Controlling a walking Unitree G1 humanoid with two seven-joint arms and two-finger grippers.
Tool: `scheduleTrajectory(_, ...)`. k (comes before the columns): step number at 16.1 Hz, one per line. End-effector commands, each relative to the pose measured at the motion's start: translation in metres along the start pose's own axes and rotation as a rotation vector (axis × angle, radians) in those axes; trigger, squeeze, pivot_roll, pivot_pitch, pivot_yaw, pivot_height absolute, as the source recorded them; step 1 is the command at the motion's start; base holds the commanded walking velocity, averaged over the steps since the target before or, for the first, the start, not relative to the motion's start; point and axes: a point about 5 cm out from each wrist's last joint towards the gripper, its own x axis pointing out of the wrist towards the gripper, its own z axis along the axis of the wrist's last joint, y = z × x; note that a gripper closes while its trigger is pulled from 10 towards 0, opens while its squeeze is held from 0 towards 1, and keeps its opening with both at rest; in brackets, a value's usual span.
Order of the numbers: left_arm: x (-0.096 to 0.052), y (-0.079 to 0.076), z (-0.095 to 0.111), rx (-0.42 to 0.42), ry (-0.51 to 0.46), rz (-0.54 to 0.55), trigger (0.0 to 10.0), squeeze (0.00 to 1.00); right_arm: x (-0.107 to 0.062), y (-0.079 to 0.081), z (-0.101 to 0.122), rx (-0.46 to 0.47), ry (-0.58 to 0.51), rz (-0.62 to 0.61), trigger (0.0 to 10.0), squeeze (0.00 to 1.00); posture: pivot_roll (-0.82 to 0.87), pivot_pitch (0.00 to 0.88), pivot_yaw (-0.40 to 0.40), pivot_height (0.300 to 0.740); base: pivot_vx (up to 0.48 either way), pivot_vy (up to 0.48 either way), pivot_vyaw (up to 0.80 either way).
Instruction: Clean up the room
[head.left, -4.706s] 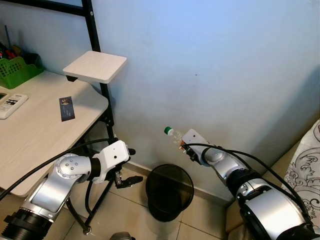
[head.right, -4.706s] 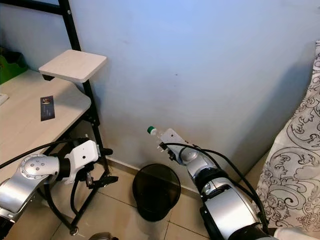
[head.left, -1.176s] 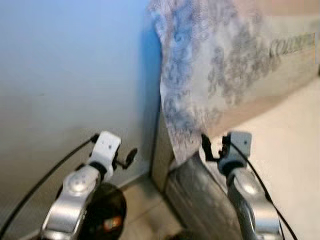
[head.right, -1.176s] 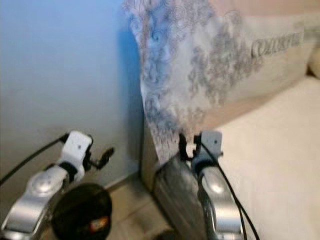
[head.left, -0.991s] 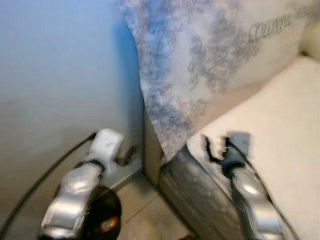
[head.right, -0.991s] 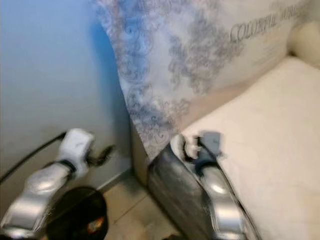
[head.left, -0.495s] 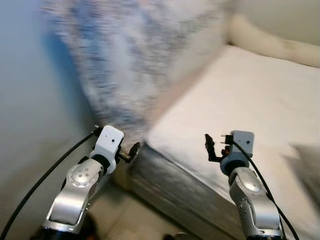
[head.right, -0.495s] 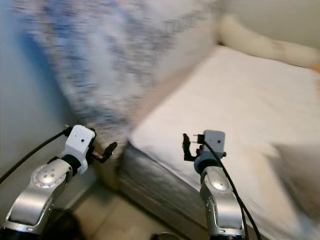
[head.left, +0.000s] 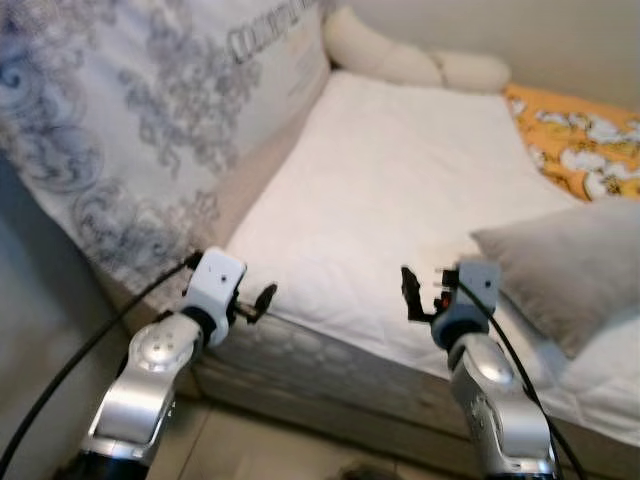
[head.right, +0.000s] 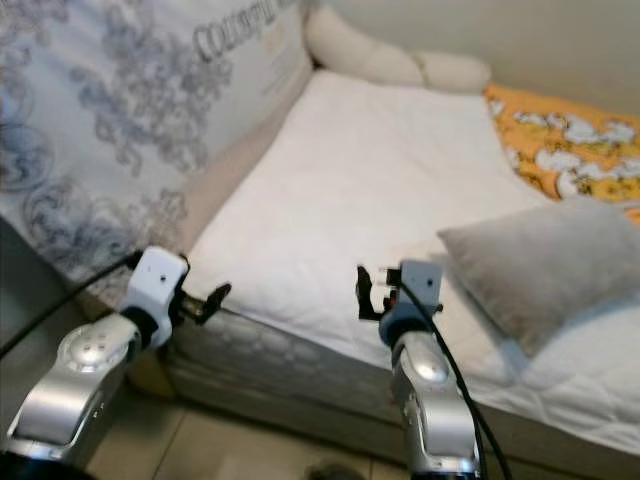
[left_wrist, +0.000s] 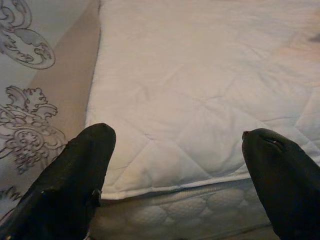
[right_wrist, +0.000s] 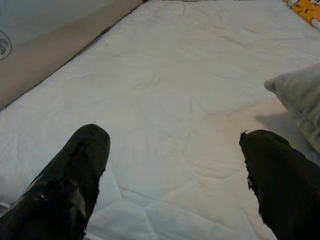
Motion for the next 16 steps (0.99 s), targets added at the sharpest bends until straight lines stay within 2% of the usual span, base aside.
scheduleTrajectory(1, 0.002, -0.005, 0.001, 0.002, -0.001, -0.015, 10.0, 0.00, -0.002, -0.007, 0.004, 0.003, -0.024, -0.023, 10.0, 1.00, 0.06, 0.000, -0.064, 0.740, 0.000, 0.000, -0.80)
scheduleTrajectory(6, 0.002, 0.000, 0.006, -0.017, -0.039, 0.031, 10.0, 0.00, -0.004, -0.007, 0.007, -0.017, -0.047, -0.016, 10.0, 1.00, 0.06, 0.000, -0.062, 0.740, 0.000, 0.000, -0.80)
scheduleTrajectory(11, 0.004, 0.012, 0.018, -0.118, -0.120, 0.154, 10.0, 0.00, -0.002, -0.006, 0.019, -0.064, -0.097, 0.010, 10.0, 1.00, 0.06, 0.000, -0.057, 0.740, 0.000, 0.000, -0.80)
scheduleTrajectory(13, 0.003, 0.016, 0.022, -0.118, -0.141, 0.185, 10.0, 0.00, -0.001, -0.004, 0.026, -0.081, -0.118, 0.041, 10.0, 1.00, 0.06, 0.000, -0.054, 0.740, 0.000, 0.000, 0.00)
scheduleTrajectory(14, 0.003, 0.017, 0.022, -0.120, -0.143, 0.193, 10.0, 0.00, 0.000, -0.003, 0.027, -0.082, -0.120, 0.047, 10.0, 0.66, 0.06, 0.000, -0.051, 0.740, 0.000, -0.307, 0.00)
scheduleTrajectory(15, 0.003, 0.017, 0.022, -0.120, -0.144, 0.197, 10.0, 0.00, 0.001, -0.004, 0.027, -0.080, -0.118, 0.045, 10.0, 0.47, 0.06, 0.000, -0.051, 0.740, 0.000, -0.435, 0.00)
scheduleTrajectory(16, 0.003, 0.017, 0.022, -0.120, -0.144, 0.199, 10.0, 0.00, 0.001, -0.005, 0.027, -0.077, -0.116, 0.043, 10.0, 0.38, 0.06, 0.000, -0.049, 0.740, 0.000, -0.439, 0.00)
